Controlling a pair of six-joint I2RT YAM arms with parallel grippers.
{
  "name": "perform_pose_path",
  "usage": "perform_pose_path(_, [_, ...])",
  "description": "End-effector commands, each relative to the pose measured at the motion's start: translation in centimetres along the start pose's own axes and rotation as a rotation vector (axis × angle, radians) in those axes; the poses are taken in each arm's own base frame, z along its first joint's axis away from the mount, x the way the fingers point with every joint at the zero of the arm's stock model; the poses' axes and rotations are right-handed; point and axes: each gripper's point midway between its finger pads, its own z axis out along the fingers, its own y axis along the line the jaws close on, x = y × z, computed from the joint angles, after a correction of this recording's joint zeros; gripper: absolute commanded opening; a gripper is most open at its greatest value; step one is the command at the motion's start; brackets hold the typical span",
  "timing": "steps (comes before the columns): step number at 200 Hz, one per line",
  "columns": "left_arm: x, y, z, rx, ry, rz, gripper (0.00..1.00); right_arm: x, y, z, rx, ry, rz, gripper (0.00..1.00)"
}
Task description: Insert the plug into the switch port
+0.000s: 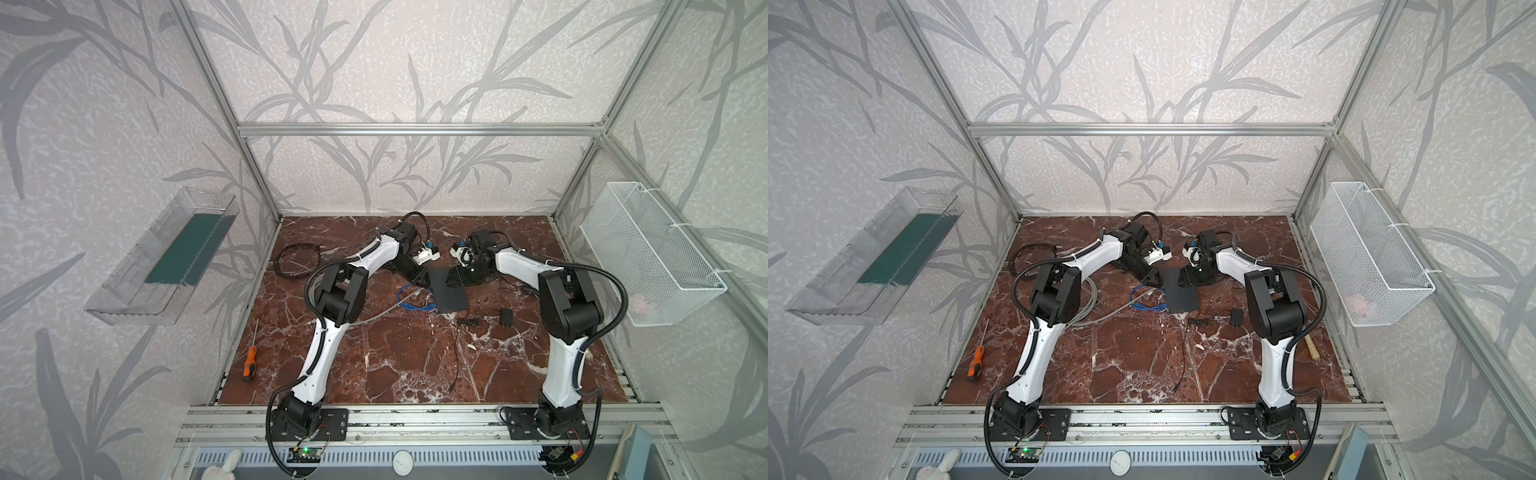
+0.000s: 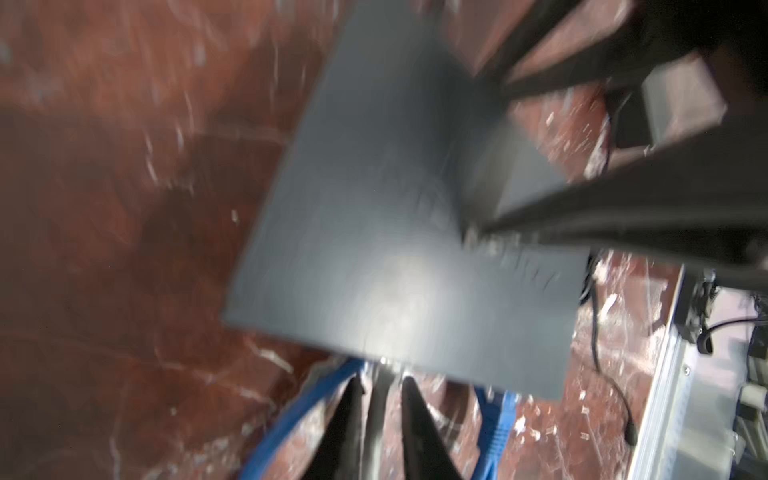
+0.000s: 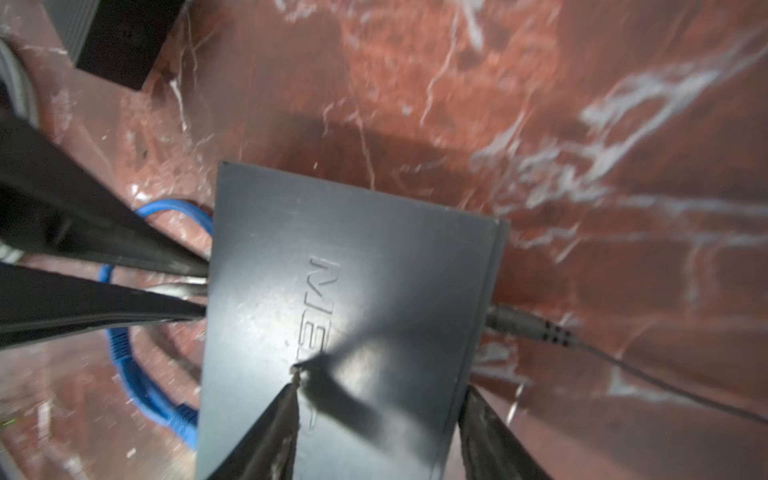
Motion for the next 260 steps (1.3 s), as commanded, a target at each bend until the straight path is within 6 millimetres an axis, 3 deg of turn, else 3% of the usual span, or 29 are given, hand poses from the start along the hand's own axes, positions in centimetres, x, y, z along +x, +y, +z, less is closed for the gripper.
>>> perform_pose_path(1, [-3.4,-2.8,-4.2,-0.019,-0.126,0.119,0.3,0.7,0.6,-1.8,-0.024,0.038,0.052,0.63])
perform_pose_path(42, [-3.1,-2.0,-7.7,-0.094,-0.167,0.061,0.38,0.6,1.2,-2.9,-0.006,0.021,0.057,0.75])
perform_pose_path(67, [-3.2,0.2,-10.1,-0.231,-0.225,-0.021,0.4,1.4,2.6,-3.1,0.041,0.012,0.026,0.83])
perform_pose_path(86, [-2.5,2.0,-12.0,-0.318,-0.273,-0.113,0.46,2.1,3.1,-2.5,0.096,0.021,-0.002,0.99])
perform_pose_path(92, [-2.2,2.3,-12.6,-0.333,-0.282,-0.136,0.49,2.2,3.1,-2.1,0.112,0.026,-0.01,0.99])
perform_pose_path(96, [-1.9,2.4,-12.9,-0.339,-0.286,-0.148,0.53,2.3,3.1,-1.8,0.119,0.031,-0.012,0.99])
perform_pose_path(99, [-1.8,2.4,-13.3,-0.348,-0.291,-0.156,0.66,2.4,3.1,-1.6,0.12,0.035,-0.014,0.99])
perform_pose_path(103, [-1.5,2.6,-13.6,-0.359,-0.294,-0.166,0.94,2.4,3.1,-1.4,0.124,0.04,-0.012,0.99])
perform_pose_path(107, [-1.2,2.7,-14.0,-0.373,-0.296,-0.176,0.99,2.3,3.0,-1.1,0.131,0.045,-0.009,0.99])
perform_pose_path(147, [2.3,5.0,-17.4,-0.532,-0.305,-0.3,0.99,1.9,2.9,0.2,0.238,0.072,-0.055,0.99])
perform_pose_path(194, [6.4,7.1,-19.7,-0.705,-0.307,-0.428,0.99,3.9,1.8,1.4,0.43,0.145,-0.107,0.99])
perform_pose_path(226, [9.5,7.6,-19.5,-0.769,-0.266,-0.518,0.99,4.6,1.8,2.2,0.445,0.18,-0.123,0.99])
perform_pose_path(260, [11.7,7.7,-17.9,-0.76,-0.247,-0.582,0.99,5.2,0.4,2.9,0.483,0.206,-0.125,0.99])
